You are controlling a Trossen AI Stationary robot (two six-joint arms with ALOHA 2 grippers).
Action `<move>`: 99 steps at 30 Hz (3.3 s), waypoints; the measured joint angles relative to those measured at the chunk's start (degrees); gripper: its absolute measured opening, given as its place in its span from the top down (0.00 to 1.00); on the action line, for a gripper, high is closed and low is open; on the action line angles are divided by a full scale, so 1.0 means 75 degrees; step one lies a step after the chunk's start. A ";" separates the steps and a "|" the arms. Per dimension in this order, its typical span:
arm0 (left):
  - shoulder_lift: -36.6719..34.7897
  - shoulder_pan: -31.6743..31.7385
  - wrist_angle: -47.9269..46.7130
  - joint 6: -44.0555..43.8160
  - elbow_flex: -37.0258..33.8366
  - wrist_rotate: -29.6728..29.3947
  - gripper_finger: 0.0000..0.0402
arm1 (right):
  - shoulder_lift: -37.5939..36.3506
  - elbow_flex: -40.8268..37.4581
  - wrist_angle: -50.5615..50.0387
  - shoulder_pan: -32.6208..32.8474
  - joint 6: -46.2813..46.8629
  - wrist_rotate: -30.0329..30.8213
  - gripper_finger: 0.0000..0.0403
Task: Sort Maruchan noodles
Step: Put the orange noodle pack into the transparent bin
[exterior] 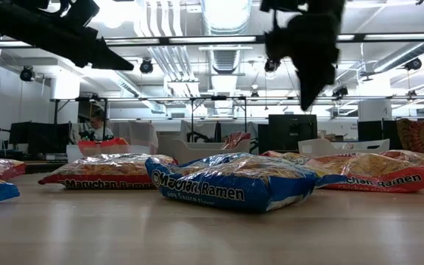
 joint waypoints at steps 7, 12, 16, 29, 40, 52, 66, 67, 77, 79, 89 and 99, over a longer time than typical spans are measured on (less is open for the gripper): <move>0.0042 0.0002 0.0006 -0.0596 0.0000 0.0314 0.90 | -0.0130 -0.1313 0.1237 0.0924 0.0700 -0.1222 0.81; 0.0043 -0.0003 0.0006 -0.0885 0.0000 0.0904 0.90 | -0.0133 -0.1786 0.1367 0.1273 0.1357 -0.1222 0.81; 0.0043 -0.0003 0.0011 -0.1067 0.0000 0.0956 0.90 | -0.0133 -0.2139 0.1503 0.1316 0.1652 -0.1006 0.82; 0.0314 -0.0006 0.0086 -0.1412 0.0000 0.0991 0.90 | -0.0022 -0.2581 0.4963 0.0969 0.0527 0.2350 0.93; 0.1349 -0.0006 0.1025 -0.1872 0.0003 0.1617 0.90 | -0.0642 -0.2456 0.5072 0.0138 0.0036 0.1724 0.98; 0.3142 -0.0018 0.3332 -0.2104 0.0003 0.1814 0.90 | -0.2238 -0.3313 0.3912 0.0063 0.0469 0.1687 0.98; 0.5990 -0.0223 0.5129 -0.2591 0.0871 0.2471 0.90 | -0.3154 -0.4650 0.4430 0.0063 0.1498 0.1166 0.98; 0.6207 -0.0254 0.5043 -0.2540 0.1043 0.2474 0.90 | -0.3158 -0.4672 0.4433 0.0060 0.1512 0.1059 0.98; 0.8147 -0.0300 0.4599 -0.2229 0.2460 0.2494 0.90 | -0.3140 -0.4731 0.4436 0.0046 0.2438 -0.0326 0.84; 0.8422 -0.0300 0.4598 -0.2226 0.2618 0.2535 0.90 | -0.3140 -0.4744 0.4447 0.0046 0.2644 -0.0463 0.77; 0.9501 -0.0300 0.4622 -0.2226 0.3253 0.2801 0.90 | -0.3126 -0.4987 0.4433 -0.0235 0.3138 -0.0440 0.40; 1.0098 -0.0297 0.4639 -0.2223 0.3593 0.2801 0.90 | -0.3114 -0.5290 0.4752 -0.0952 0.2947 -0.0238 0.23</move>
